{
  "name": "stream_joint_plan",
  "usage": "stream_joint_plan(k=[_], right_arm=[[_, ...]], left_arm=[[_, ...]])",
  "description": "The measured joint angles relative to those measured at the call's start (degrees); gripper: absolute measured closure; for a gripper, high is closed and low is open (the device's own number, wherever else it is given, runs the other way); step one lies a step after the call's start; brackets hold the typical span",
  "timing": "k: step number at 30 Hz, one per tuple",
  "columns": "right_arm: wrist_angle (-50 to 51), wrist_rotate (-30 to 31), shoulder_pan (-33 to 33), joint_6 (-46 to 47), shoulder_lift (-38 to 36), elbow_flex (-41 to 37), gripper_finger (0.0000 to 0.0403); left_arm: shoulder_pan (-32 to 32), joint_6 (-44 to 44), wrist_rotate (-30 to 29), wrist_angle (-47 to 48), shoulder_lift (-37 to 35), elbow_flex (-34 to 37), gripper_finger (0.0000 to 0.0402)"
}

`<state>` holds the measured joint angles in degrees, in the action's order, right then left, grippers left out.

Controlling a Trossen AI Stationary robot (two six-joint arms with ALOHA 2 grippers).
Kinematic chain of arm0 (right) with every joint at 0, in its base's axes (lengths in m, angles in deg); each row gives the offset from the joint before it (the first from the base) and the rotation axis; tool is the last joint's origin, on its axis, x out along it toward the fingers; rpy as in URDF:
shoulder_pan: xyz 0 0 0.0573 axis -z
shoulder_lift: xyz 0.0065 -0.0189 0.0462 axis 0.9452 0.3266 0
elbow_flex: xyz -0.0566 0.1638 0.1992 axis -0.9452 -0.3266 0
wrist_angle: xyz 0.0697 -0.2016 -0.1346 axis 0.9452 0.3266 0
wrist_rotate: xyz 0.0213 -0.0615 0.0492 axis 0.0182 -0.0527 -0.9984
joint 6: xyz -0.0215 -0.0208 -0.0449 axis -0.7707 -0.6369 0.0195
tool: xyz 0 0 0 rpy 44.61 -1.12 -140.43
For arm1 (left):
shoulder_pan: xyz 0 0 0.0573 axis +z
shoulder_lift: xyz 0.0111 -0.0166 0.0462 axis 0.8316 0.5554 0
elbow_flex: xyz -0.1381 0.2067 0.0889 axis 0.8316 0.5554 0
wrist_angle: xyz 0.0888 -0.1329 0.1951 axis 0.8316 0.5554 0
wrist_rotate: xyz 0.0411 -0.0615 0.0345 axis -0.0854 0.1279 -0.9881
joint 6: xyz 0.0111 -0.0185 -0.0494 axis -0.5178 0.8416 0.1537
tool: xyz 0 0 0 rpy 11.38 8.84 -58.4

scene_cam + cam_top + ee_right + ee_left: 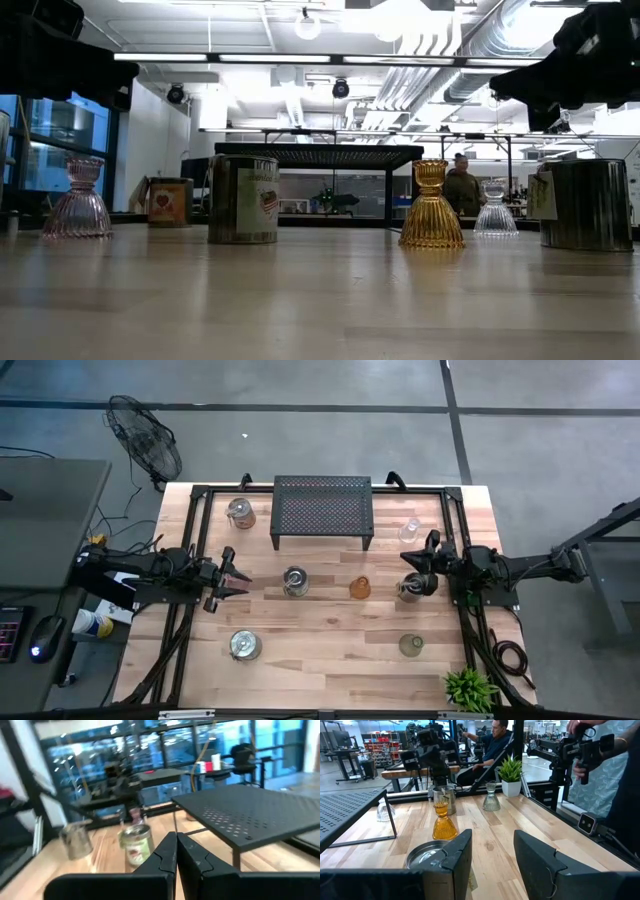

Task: Pick & Place candle stick holders
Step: Put the transparent candle holder on the shelf

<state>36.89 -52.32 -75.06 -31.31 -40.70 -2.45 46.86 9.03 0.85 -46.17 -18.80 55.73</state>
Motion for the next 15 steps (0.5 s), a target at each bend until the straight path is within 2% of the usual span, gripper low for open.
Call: stream_joint_plan(k=[8, 15], right_arm=[[1.26, -0.16, 0.0, 4.31, 0.04, 2.67, 0.0402], [11.42, -0.59, 0.0, 4.69, 2.47, 10.58, 0.0402]], left_arm=[[-0.01, 0.01, 0.0, 0.0, -0.01, 0.0, 0.0259], [0.0, 0.0, 0.0, 0.0, 0.0, 0.01, 0.0259]])
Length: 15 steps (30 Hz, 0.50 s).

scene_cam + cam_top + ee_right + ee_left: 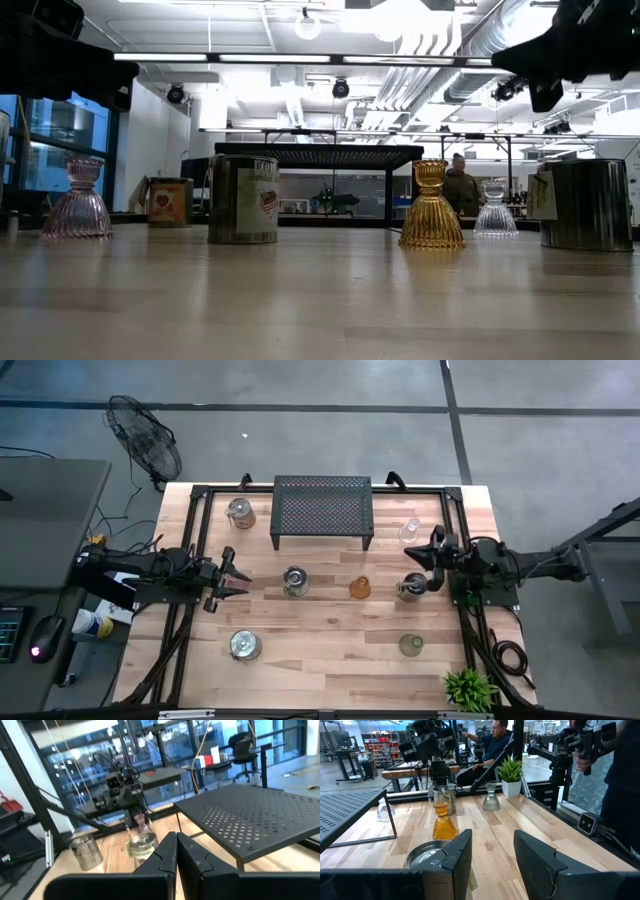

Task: Pick & Place candle stick holders
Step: Put the transparent candle holder on the shelf

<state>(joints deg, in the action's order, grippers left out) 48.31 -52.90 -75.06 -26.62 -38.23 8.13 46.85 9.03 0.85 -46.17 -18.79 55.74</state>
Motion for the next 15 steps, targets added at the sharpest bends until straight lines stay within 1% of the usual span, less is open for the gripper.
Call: stream_joint_plan(k=[6, 11, 15], right_arm=[[8.54, -0.45, 1.0, 0.0, 4.83, 6.61, 0.0402], [14.07, -1.05, 5.48, 0.43, 9.73, 11.19, 0.0402], [18.53, -3.43, 9.96, 2.61, 13.18, 14.51, 0.0402]], left_arm=[[0.02, 0.0, 0.0, 0.0, -0.01, 0.01, 0.0259], [0.0, 0.0, 0.0, 0.0, 0.0, -0.01, 0.0259], [0.0, 0.0, 0.0, 0.0, -0.01, -0.02, 0.0259]])
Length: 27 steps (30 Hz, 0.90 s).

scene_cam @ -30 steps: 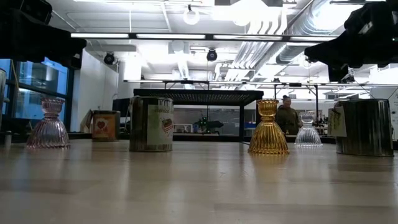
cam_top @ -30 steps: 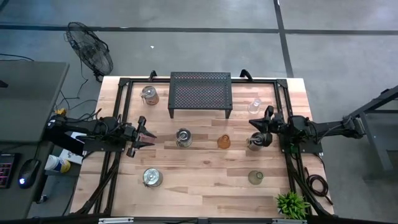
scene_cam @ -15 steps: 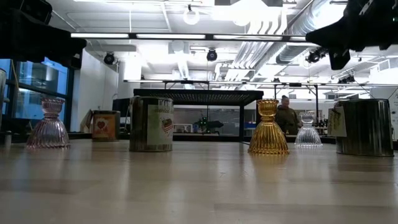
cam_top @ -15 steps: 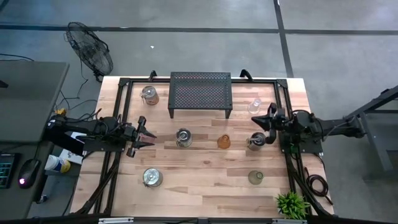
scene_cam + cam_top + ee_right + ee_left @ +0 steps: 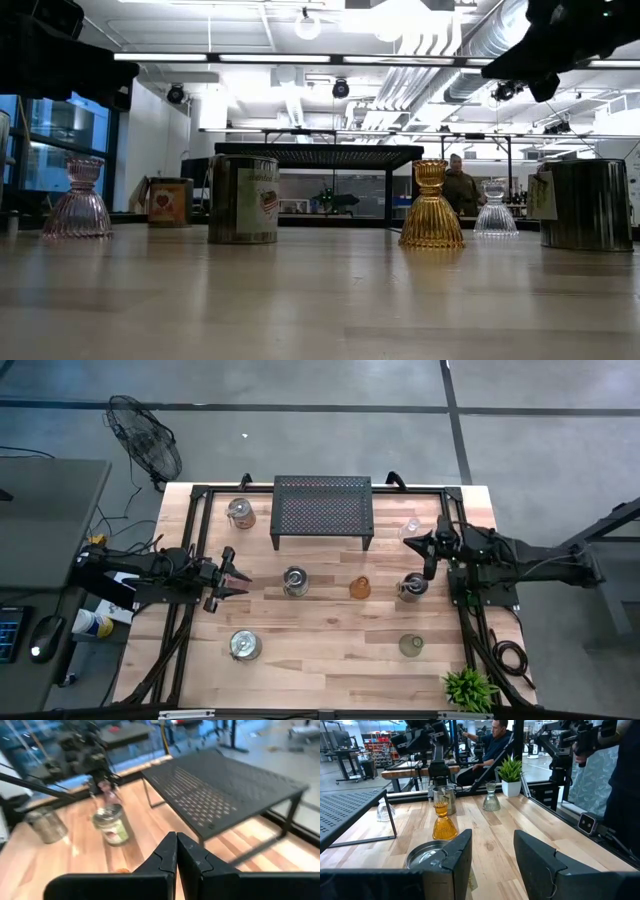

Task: Pick & Place candle stick holders
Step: Put the transparent candle holder on the shelf

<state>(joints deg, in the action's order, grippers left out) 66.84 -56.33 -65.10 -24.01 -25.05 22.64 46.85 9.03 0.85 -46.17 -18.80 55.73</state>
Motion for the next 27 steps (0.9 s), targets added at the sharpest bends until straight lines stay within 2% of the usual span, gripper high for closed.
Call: stream_joint_plan(k=[14, 21, 27], right_arm=[[10.54, -8.59, 13.77, 6.59, 9.76, 7.92, 0.0393], [11.76, -9.24, 17.37, 7.47, 11.72, 9.29, 0.0326], [11.64, -12.56, 20.22, 7.92, 13.79, 9.29, 0.0272]], left_arm=[[0.0, 0.0, 0.0, 0.0, 0.01, 0.02, 0.0259], [0.02, 0.0, 0.0, 0.0, -0.01, 0.02, 0.0259], [0.0, 0.0, 0.0, 0.0, -0.01, 0.01, 0.0259]])
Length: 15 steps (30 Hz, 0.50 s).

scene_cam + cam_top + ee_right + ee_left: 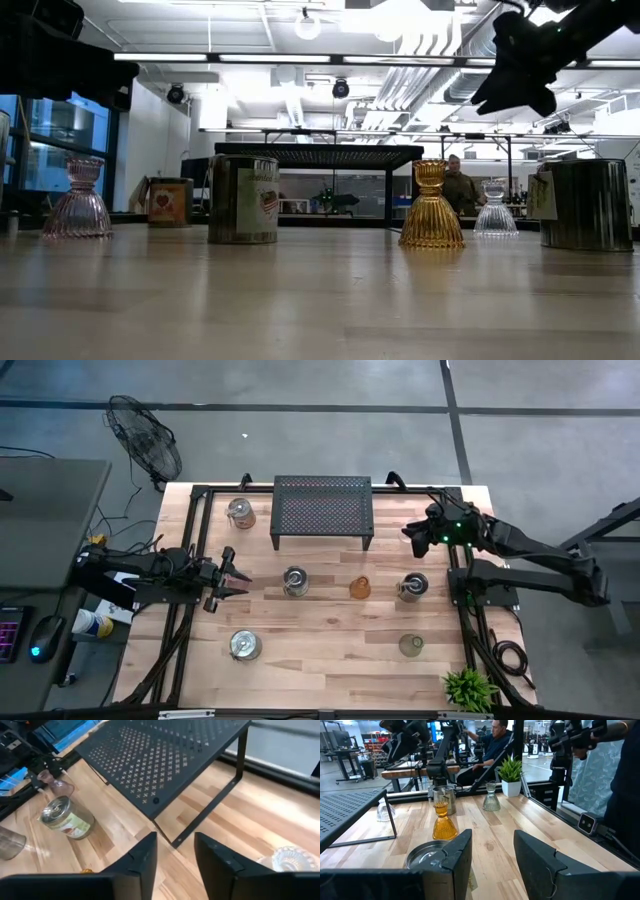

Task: Pick & Place candle stick holders
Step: Put the transparent candle holder on the shelf

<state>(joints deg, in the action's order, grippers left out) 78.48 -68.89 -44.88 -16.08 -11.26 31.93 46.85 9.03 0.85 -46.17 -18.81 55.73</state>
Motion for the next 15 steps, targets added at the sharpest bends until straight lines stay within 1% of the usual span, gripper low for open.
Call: stream_joint_plan(k=[4, 9, 12, 15], right_arm=[[-0.58, -4.04, 2.03, 0.57, 1.91, 0.01, 0.0256], [-1.9, -7.17, 4.18, 1.47, 3.77, 0.02, 0.0254], [-3.88, -7.82, 4.75, 1.43, 4.74, 0.02, 0.0259], [-3.05, -6.88, 4.75, -0.1, 6.32, 2.0, 0.0264]], left_arm=[[0.0, 0.0, 0.0, 0.0, 0.01, 0.02, 0.0259], [0.0, 0.0, 0.0, 0.0, 0.01, 0.01, 0.0259], [0.0, 0.0, 0.0, 0.0, 0.0, -0.01, 0.0259], [0.01, 0.0, 0.0, 0.0, 0.01, -0.01, 0.0259]])
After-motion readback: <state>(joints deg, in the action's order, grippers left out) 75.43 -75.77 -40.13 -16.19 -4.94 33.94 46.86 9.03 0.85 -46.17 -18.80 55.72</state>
